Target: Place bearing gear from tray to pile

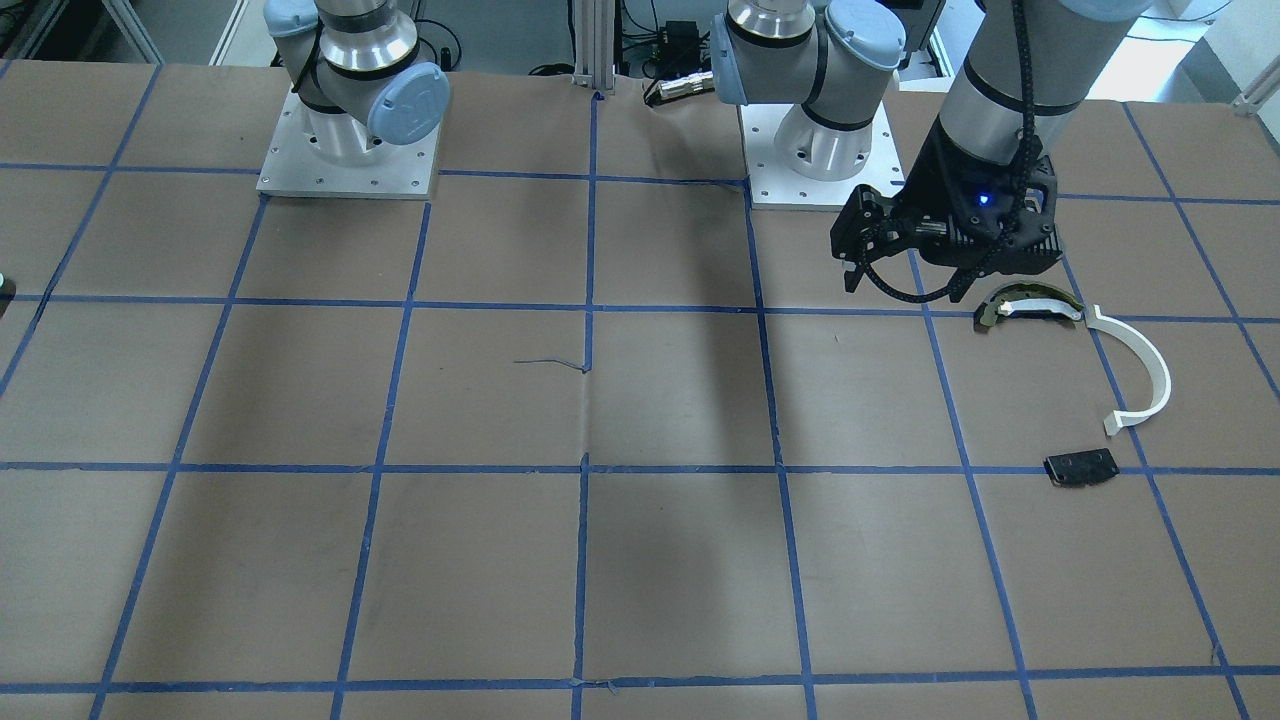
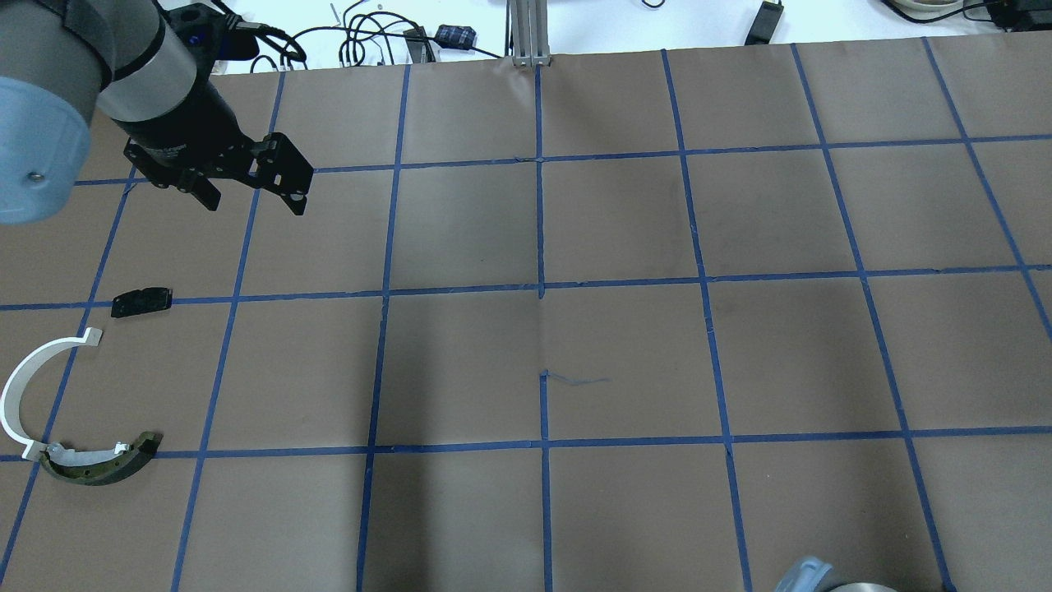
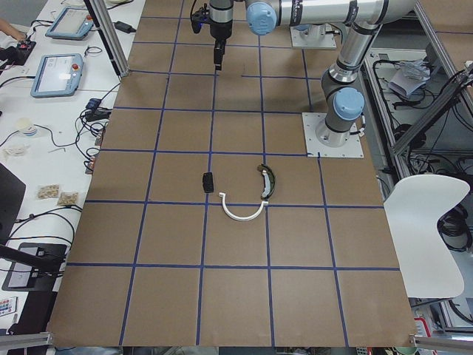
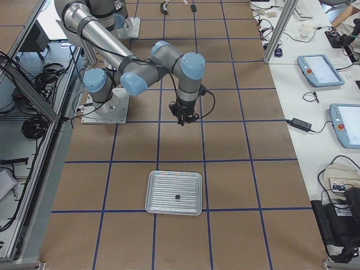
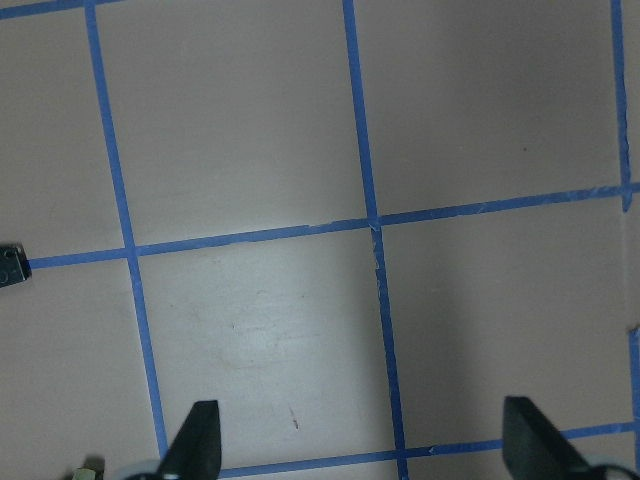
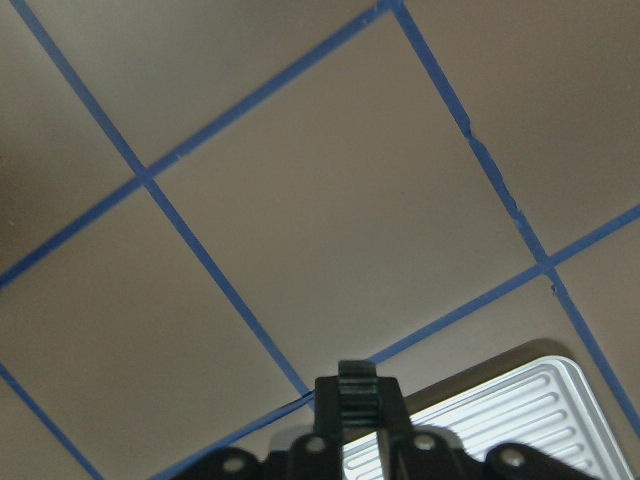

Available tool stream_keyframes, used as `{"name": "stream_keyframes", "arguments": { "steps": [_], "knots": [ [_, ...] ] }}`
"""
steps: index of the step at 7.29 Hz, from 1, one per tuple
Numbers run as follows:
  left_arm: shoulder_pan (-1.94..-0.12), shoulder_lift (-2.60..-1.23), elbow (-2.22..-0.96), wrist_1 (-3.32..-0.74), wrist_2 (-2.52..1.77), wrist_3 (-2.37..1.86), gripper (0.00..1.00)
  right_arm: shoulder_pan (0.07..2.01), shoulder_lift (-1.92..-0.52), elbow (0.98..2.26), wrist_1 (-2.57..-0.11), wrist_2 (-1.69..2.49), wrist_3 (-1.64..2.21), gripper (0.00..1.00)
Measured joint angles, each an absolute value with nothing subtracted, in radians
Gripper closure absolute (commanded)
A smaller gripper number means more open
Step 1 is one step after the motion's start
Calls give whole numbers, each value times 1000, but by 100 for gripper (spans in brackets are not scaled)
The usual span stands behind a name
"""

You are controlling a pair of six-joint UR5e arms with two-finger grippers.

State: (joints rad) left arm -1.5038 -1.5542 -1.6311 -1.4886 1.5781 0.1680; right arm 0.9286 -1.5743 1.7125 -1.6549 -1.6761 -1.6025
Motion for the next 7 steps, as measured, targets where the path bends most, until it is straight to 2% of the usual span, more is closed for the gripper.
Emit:
{"name": "stream_keyframes", "arguments": {
  "steps": [2,4,7],
  "knots": [
    [-1506,-1536,-1632,-1522,1578,88,0,1165,-1631,1695,-1537,-1597,-1206,90],
    [-1506,-1523,-1635,-1560,1581,25,0,1389,-1611,1677,-1539,-1494,-788,87],
    [-1505,-1521,-1643,-1580,1590,5,0,1709,-1439,1609,-1717,-1454,-256,87]
  ]
}}
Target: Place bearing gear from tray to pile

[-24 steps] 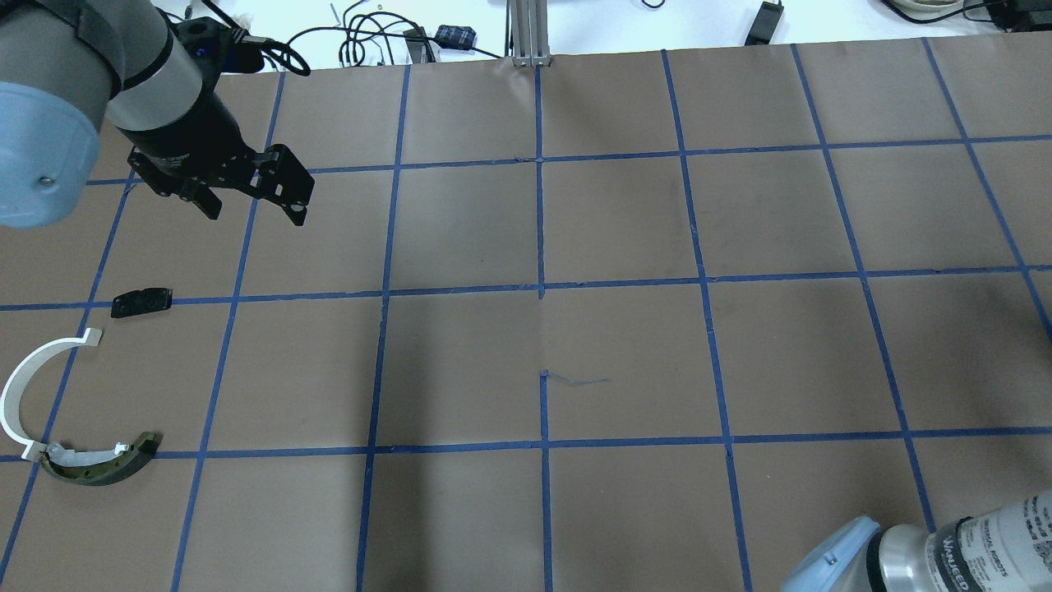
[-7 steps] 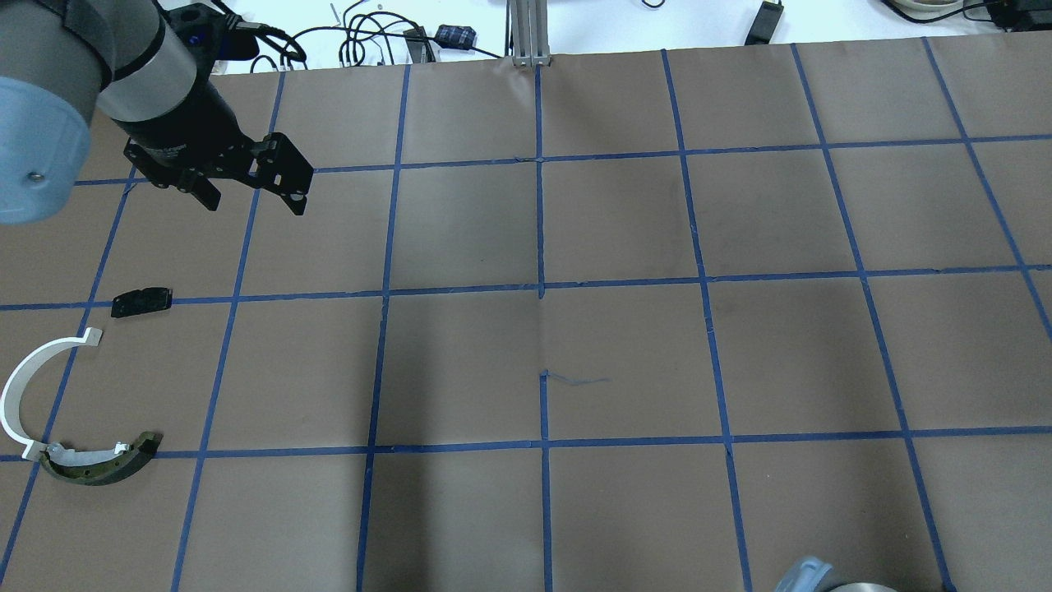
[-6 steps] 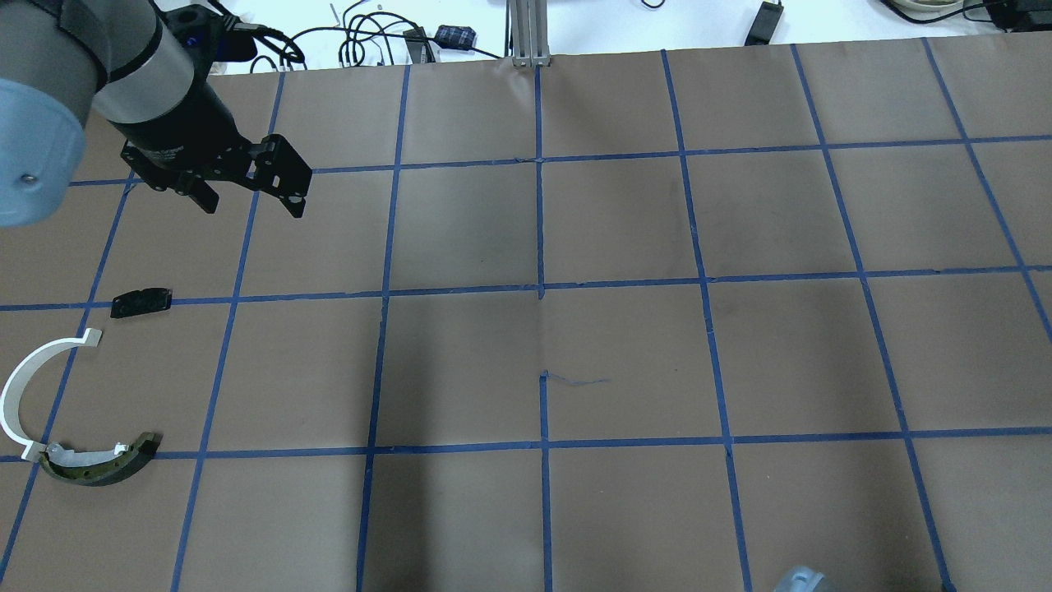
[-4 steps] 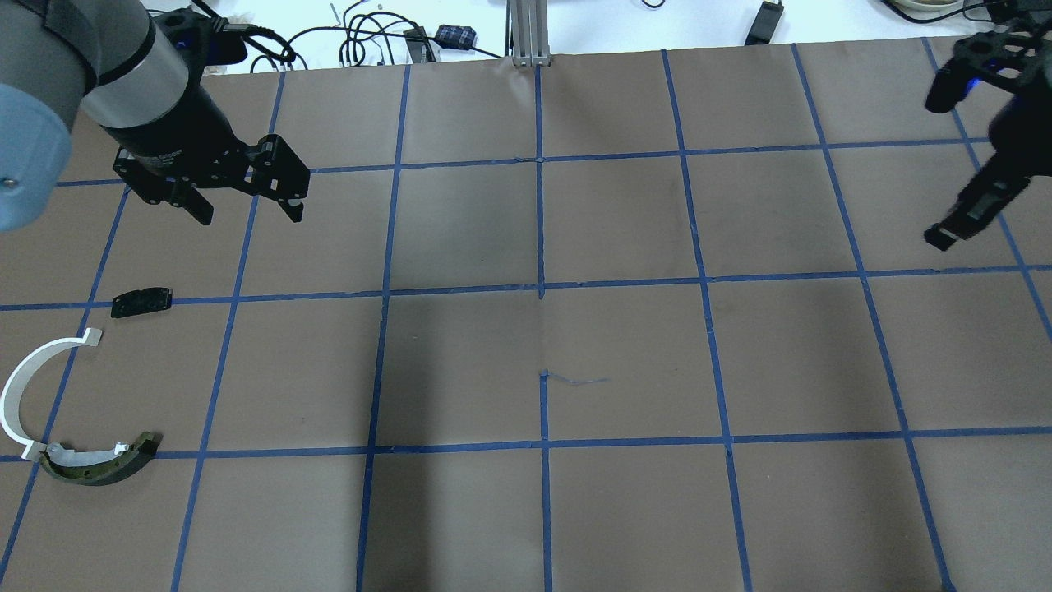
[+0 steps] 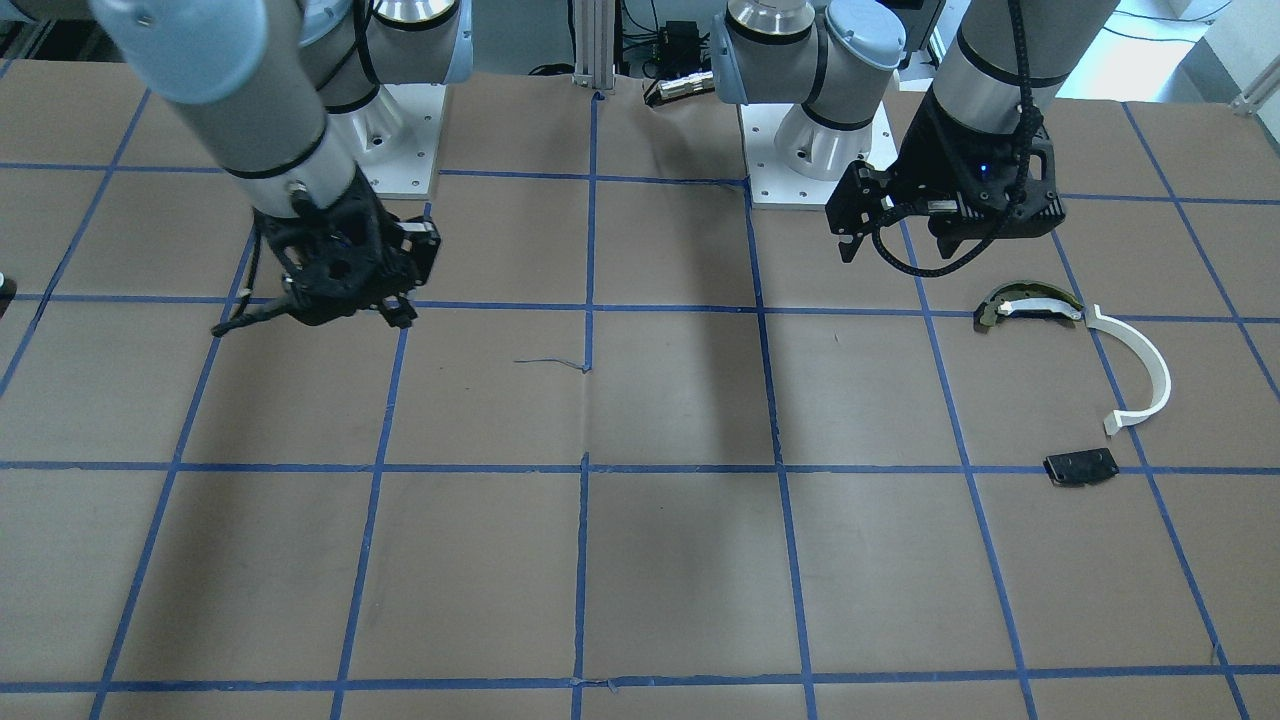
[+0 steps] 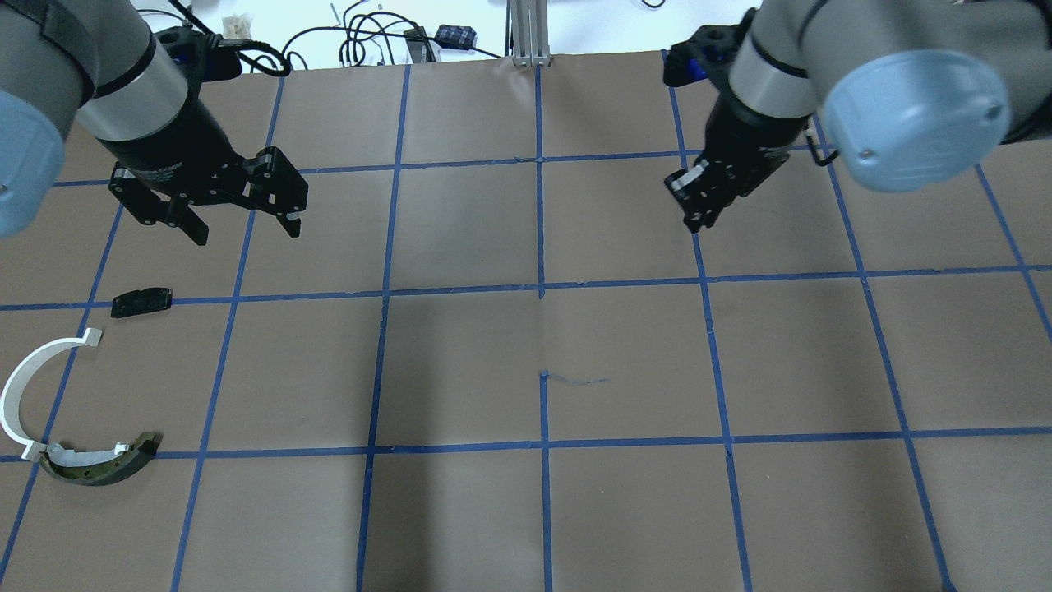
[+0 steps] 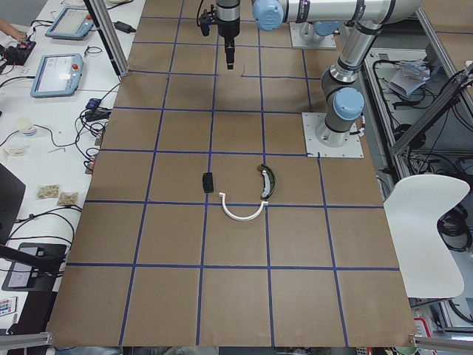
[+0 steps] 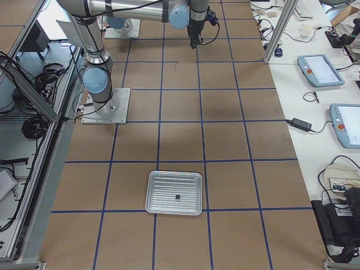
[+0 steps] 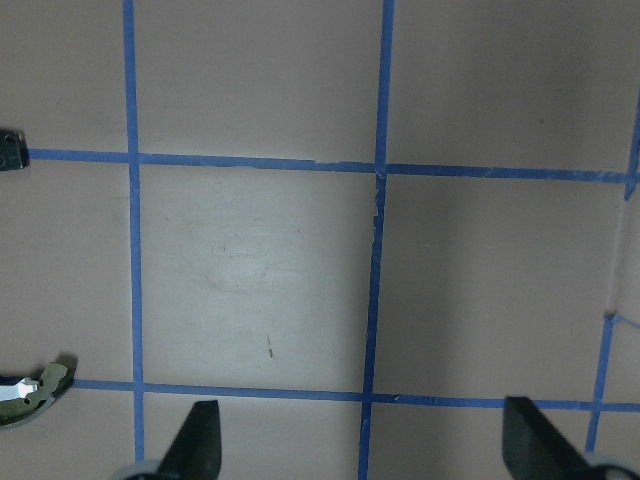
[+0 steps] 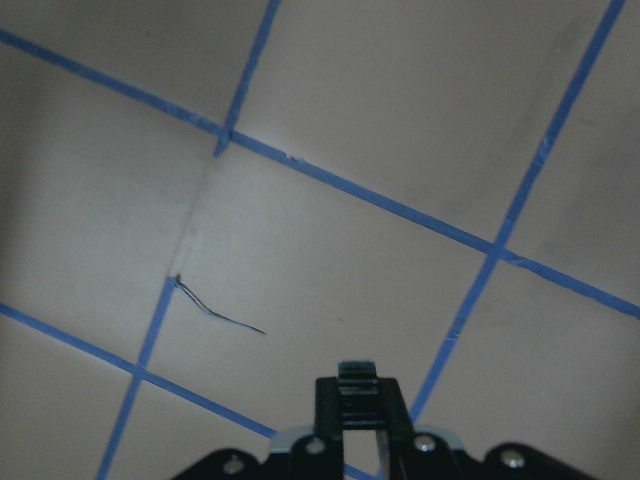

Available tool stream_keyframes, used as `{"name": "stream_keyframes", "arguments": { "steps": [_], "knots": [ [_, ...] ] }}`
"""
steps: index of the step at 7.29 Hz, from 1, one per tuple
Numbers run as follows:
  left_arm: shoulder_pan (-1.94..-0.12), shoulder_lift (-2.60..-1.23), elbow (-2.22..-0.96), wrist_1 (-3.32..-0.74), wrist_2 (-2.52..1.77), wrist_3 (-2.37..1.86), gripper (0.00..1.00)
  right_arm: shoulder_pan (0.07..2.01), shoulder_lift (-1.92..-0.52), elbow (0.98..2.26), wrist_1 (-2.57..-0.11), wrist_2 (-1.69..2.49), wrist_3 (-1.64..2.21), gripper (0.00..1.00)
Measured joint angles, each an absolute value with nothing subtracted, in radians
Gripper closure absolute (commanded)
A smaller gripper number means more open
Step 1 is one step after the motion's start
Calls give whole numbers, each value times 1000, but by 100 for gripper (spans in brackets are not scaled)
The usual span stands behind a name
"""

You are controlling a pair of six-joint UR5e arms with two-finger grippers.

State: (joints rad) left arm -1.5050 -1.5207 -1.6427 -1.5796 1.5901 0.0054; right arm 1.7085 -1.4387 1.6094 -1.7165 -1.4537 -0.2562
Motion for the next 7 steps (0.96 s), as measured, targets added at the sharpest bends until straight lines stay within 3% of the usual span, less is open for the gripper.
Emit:
{"name": "stream_keyframes", "arguments": {
  "steps": [1,2,3,4,5,6,7],
  "knots": [
    [-1505,-1519,-1643,-1587,1590,5,0,1803,-1357,1586,-1795,-1452,-98,86],
    [-1505,-1519,-1642,-1600,1589,6,0,1881,-1277,1575,-1890,-1453,33,78],
    [-1505,-1520,-1639,-1611,1589,7,0,1935,-1213,1571,-1972,-1458,115,58],
    [-1504,-1519,-1637,-1616,1591,8,0,1965,-1180,1570,-2013,-1463,152,24],
    [-1504,-1518,-1638,-1618,1591,9,0,1976,-1165,1569,-2029,-1466,168,8],
    [-1504,-1517,-1640,-1620,1591,9,0,1980,-1161,1567,-2034,-1471,173,1],
    [-1504,-1516,-1641,-1622,1590,9,0,1976,-1163,1563,-2034,-1477,173,0]
  ]
}}
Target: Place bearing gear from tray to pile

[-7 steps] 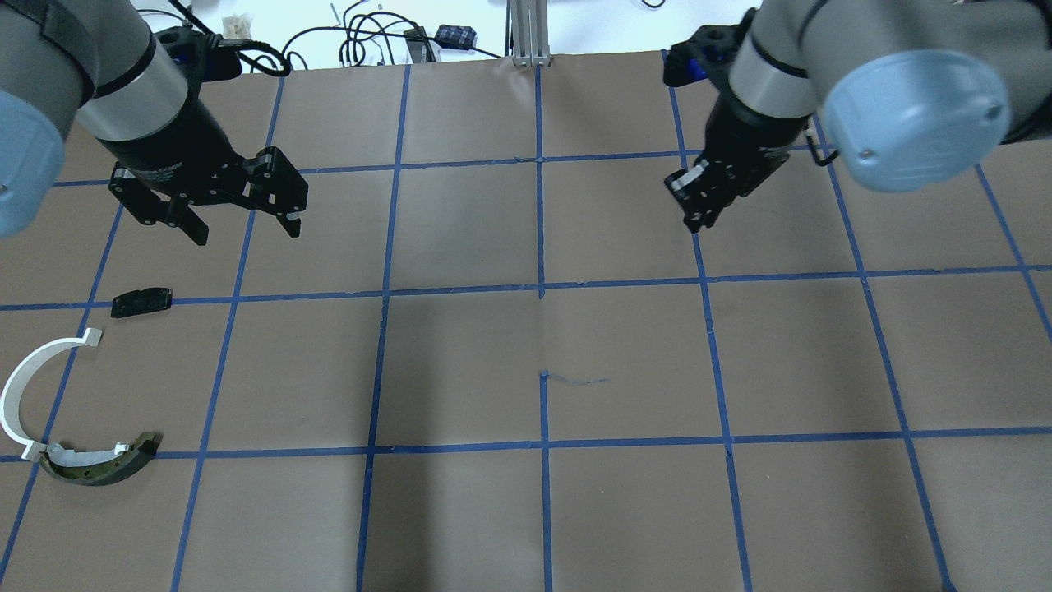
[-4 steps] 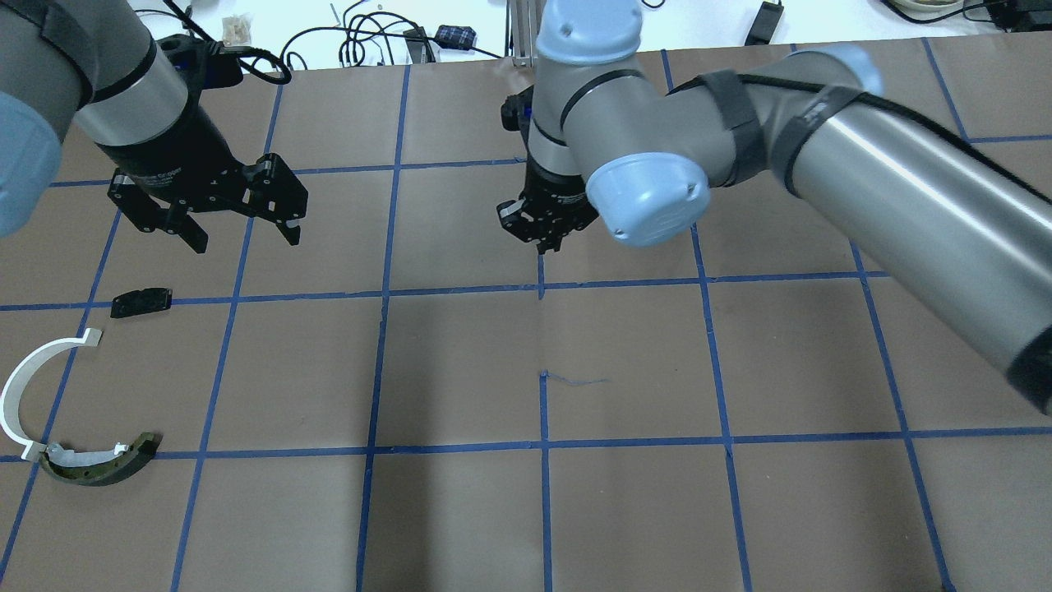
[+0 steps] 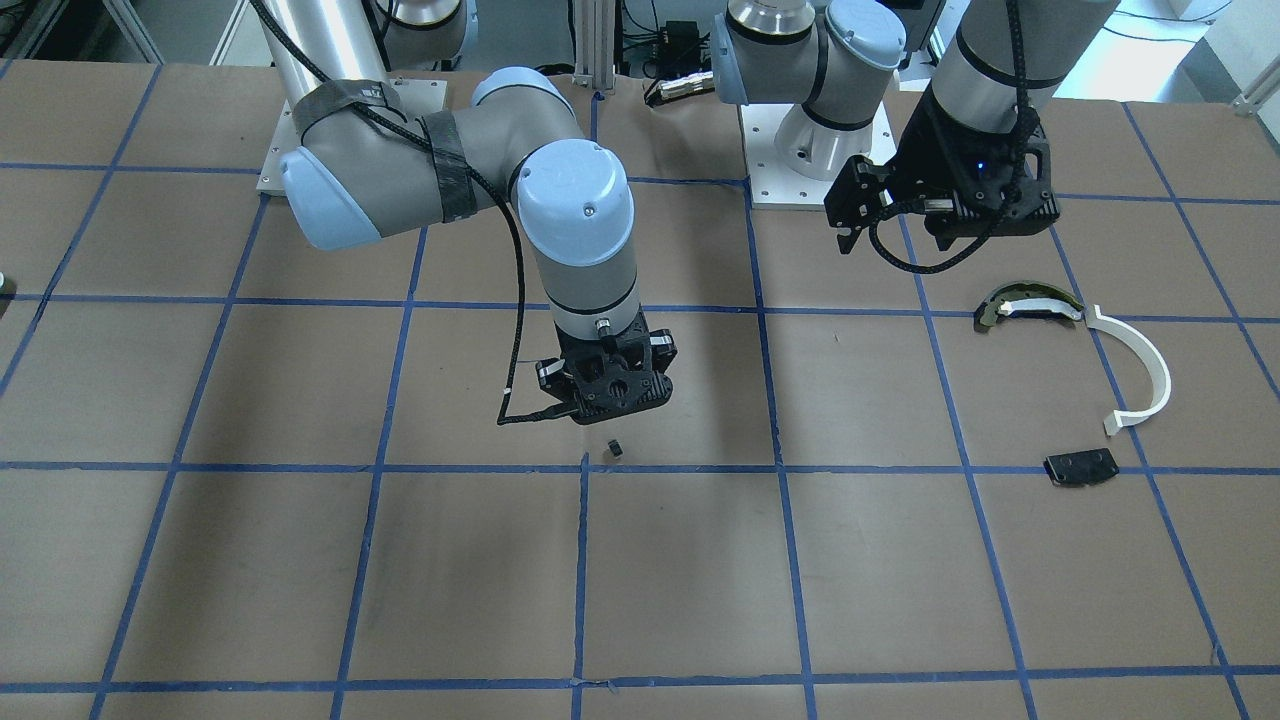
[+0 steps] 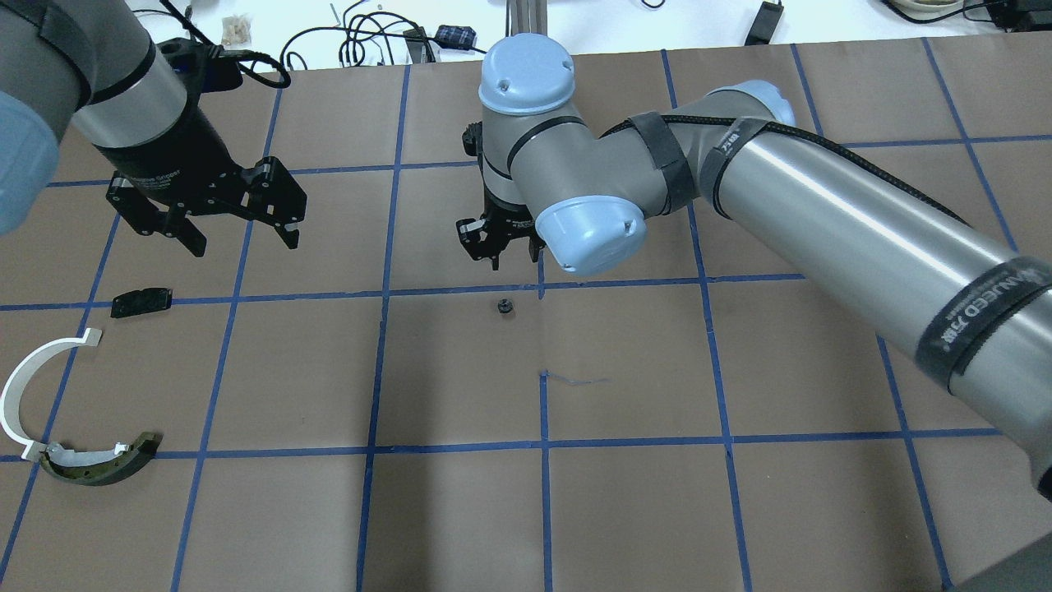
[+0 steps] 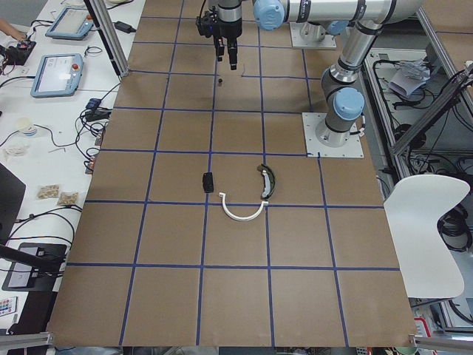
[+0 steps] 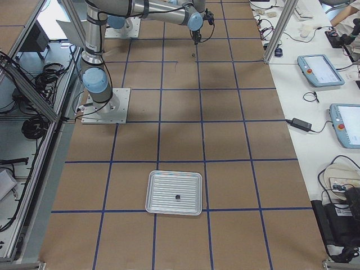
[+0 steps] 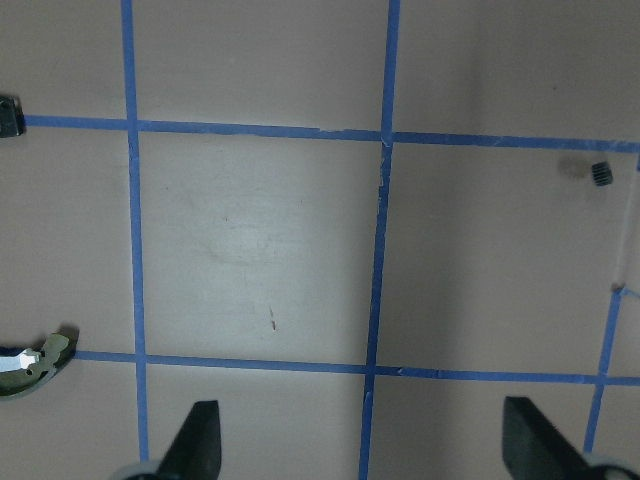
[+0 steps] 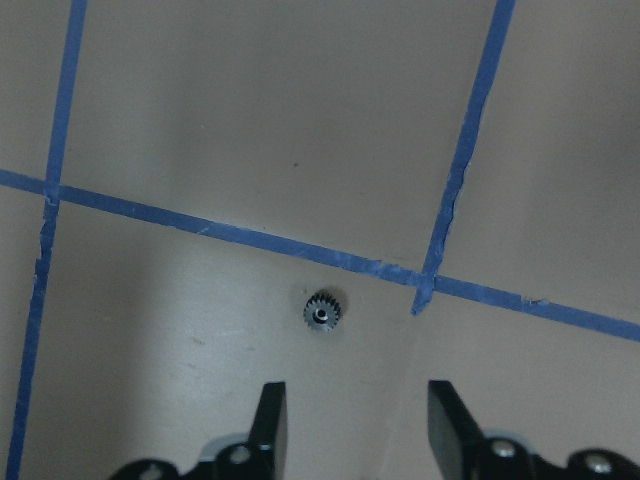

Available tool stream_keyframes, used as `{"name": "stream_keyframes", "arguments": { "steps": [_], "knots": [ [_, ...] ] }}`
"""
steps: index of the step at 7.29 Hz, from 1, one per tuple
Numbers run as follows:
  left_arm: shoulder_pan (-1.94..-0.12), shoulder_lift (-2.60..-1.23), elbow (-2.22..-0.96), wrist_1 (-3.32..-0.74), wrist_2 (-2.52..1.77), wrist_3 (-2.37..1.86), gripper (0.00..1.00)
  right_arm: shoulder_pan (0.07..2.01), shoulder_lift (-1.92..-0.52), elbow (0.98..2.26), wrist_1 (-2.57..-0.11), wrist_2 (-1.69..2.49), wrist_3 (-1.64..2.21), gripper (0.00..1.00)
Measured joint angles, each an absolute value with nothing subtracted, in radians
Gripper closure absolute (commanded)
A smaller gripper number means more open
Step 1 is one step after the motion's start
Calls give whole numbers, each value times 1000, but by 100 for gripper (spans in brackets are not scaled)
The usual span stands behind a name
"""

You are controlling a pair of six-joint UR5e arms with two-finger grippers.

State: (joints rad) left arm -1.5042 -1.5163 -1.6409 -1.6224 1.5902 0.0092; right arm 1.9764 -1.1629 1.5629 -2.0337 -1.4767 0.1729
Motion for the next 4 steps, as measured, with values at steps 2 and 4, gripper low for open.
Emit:
{"name": "stream_keyframes", "arguments": {
  "steps": [2,4],
  "knots": [
    [-1506,-1526,-1646,-1634,1583,5,0,1933,-1193,1518,-1951,-1483,129,0],
    [-1530,-1586,-1665,-1567,1568,-1,0,1817,-1271,1441,-1739,-1485,-57,0]
  ]
}}
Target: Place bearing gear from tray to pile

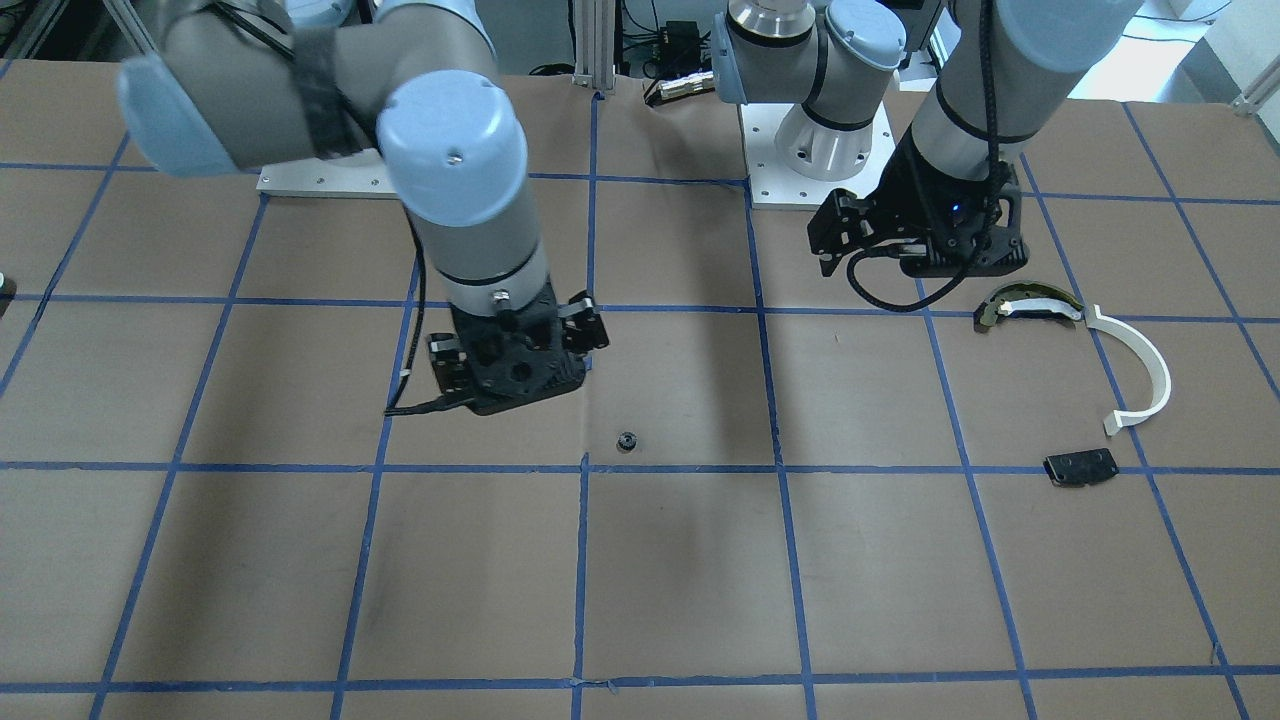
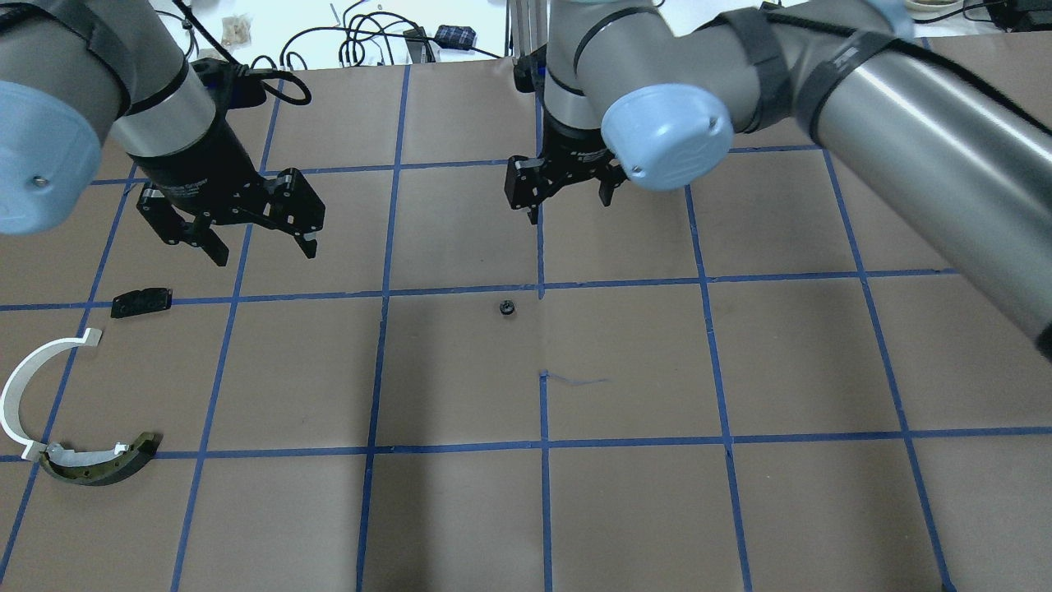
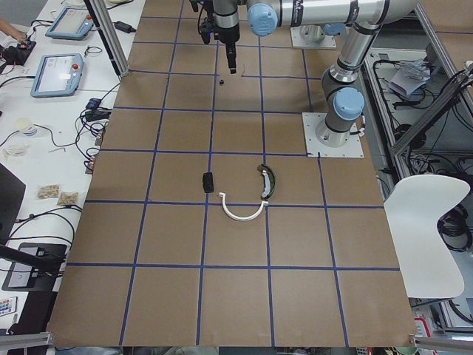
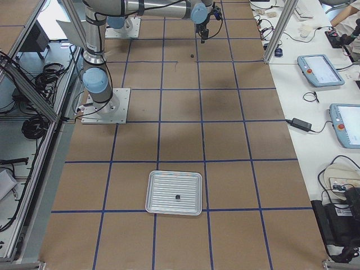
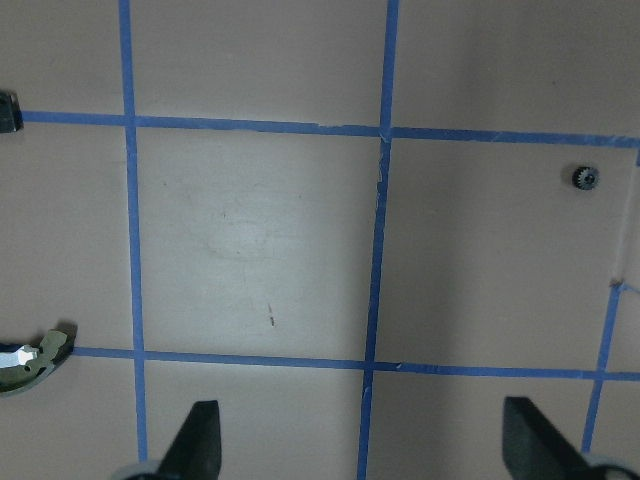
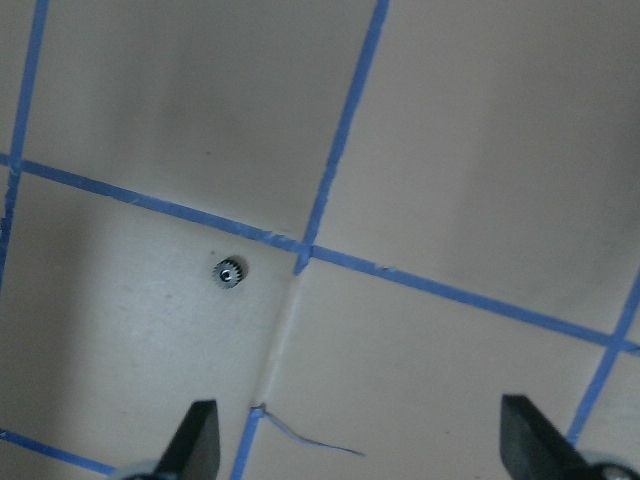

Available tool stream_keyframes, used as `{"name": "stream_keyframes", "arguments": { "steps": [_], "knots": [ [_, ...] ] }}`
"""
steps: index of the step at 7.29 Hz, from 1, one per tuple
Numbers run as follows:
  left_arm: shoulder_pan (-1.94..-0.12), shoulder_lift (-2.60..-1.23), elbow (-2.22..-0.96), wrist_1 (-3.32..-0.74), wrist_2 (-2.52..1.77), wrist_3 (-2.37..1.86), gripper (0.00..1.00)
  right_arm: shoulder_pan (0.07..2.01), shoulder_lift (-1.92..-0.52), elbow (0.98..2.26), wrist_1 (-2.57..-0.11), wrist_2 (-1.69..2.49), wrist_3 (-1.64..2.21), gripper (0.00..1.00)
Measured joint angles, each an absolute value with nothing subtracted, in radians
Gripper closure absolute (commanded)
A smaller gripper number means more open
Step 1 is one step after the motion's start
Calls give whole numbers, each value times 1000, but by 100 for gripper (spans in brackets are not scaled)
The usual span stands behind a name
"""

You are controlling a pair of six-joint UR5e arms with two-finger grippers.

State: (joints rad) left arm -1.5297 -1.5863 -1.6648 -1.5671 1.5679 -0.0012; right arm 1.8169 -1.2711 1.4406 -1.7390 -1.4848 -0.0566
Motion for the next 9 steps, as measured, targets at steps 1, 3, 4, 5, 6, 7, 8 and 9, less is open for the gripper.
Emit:
{"name": "stream_keyframes", "arguments": {
  "steps": [1,3,4,5,6,7,8,9],
  "knots": [
    [-1574,-1637,-1675,-1485,1556,-17,0,1727,-1329,1420,-1681,-1485,-142,0],
    [-1676,-1751,-1682,-1361,1550,-71,0,1528,-1426,1409,-1585,-1502,-381,0],
    [-1716,-1807,-1684,-1289,1545,-87,0,1433,-1466,1411,-1542,-1563,-505,0],
    [-1755,-1862,-1685,-1214,1541,-110,0,1332,-1492,1414,-1520,-1638,-622,0],
    [-1792,-1914,-1685,-1151,1540,-130,0,1226,-1501,1417,-1512,-1676,-733,0],
    [-1823,-1963,-1686,-1096,1539,-140,0,1116,-1500,1424,-1514,-1688,-825,0],
    [-1842,-2006,-1686,-1051,1539,-144,0,1008,-1487,1444,-1537,-1690,-891,0],
    [-1857,-2043,-1687,-1029,1540,-145,0,904,-1455,1473,-1598,-1690,-964,0]
  ]
}}
